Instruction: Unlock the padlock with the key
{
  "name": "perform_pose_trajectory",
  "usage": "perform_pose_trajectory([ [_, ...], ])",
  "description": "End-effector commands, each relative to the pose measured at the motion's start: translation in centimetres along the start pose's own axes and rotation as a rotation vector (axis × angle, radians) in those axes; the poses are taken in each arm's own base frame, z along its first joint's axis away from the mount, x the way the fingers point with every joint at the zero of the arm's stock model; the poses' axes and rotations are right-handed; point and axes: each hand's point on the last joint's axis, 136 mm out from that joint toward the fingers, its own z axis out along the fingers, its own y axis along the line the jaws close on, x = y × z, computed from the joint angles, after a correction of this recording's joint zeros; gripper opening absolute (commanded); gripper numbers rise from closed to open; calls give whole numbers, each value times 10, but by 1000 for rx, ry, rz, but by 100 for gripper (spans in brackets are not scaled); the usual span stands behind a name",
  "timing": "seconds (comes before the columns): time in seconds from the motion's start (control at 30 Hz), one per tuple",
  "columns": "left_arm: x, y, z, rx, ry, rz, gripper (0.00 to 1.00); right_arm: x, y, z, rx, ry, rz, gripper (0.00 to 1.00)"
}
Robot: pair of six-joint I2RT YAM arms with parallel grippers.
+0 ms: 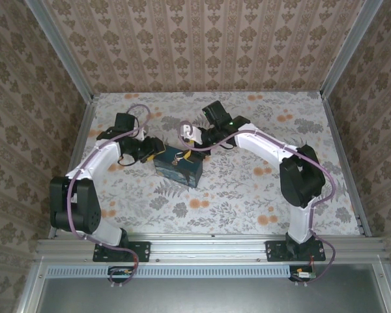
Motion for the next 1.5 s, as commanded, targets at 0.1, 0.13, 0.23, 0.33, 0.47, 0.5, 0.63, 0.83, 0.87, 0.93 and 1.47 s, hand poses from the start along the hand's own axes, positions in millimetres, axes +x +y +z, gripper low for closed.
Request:
perform_pose_trajectory([
  [0.1,-5,-3,-1,8,11,8,48,14,20,-1,-145,21,-4,59],
  [0.13,-6,-3,-1,12,11,7,48,17,21,-1,-155,32,-1,59],
  [0.23,-6,-5,-1,18,12,10,48,20,23,1,-173,36,5,58],
  [0.33,-7,-5,-2,18,10,11,47,23,23,4,-175,39,14,54],
  [0.47,-6,-6,-2,21,13,14,47,25,22,6,-176,57,20,54],
  [0.5,-6,-7,-2,24,13,18,47,27,21,6,-172,64,18,55],
  [0.63,-5,-7,-3,28,16,23,46,26,17,11,-144,79,4,57],
  [0.83,-5,-6,-3,25,15,23,45,30,11,22,-105,109,-17,47],
  [0.87,-4,-7,-2,26,17,23,45,30,11,22,-106,109,-16,45],
  [0.93,-4,-7,-3,26,16,22,45,28,10,23,-97,102,-8,40],
  [1.47,-3,-14,-7,46,6,23,44,-15,27,6,-191,-9,426,23],
])
